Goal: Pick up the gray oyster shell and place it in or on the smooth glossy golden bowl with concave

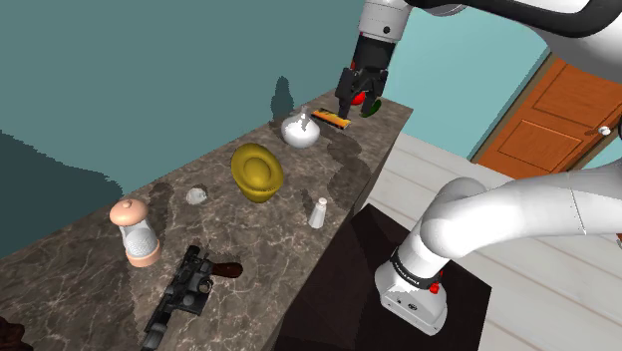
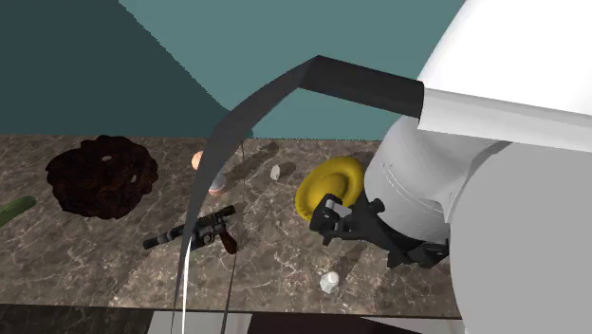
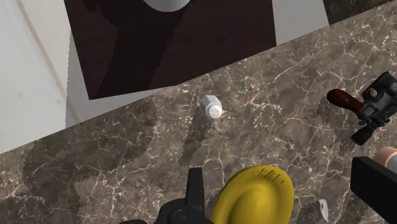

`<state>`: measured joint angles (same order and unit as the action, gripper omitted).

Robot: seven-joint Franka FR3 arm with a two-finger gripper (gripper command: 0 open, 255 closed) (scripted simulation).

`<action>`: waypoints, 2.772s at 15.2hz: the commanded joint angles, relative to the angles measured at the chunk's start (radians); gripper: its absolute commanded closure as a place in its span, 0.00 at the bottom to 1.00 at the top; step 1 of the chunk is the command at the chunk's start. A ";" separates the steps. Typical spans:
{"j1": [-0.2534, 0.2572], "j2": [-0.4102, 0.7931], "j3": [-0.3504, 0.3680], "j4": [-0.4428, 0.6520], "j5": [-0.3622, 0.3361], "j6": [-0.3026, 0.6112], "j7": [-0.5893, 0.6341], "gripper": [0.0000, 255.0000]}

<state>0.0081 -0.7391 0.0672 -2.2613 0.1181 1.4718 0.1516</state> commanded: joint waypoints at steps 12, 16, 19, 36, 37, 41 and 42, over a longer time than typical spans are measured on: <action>0.039 0.272 0.044 -0.070 0.071 0.359 -0.045 0.00; 0.054 0.399 0.062 -0.052 0.093 0.477 -0.063 0.00; 0.065 0.501 0.075 -0.024 0.108 0.556 -0.077 0.00; 0.137 1.126 0.134 0.360 0.123 0.832 -0.129 0.00; 0.143 1.164 0.136 0.395 0.120 0.837 -0.130 0.00; 0.157 1.239 0.139 0.448 0.115 0.863 -0.131 0.00; 0.159 1.248 0.139 0.447 0.115 0.873 -0.131 0.00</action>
<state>0.1661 0.4960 0.2065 -1.8156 0.2328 2.3327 0.0231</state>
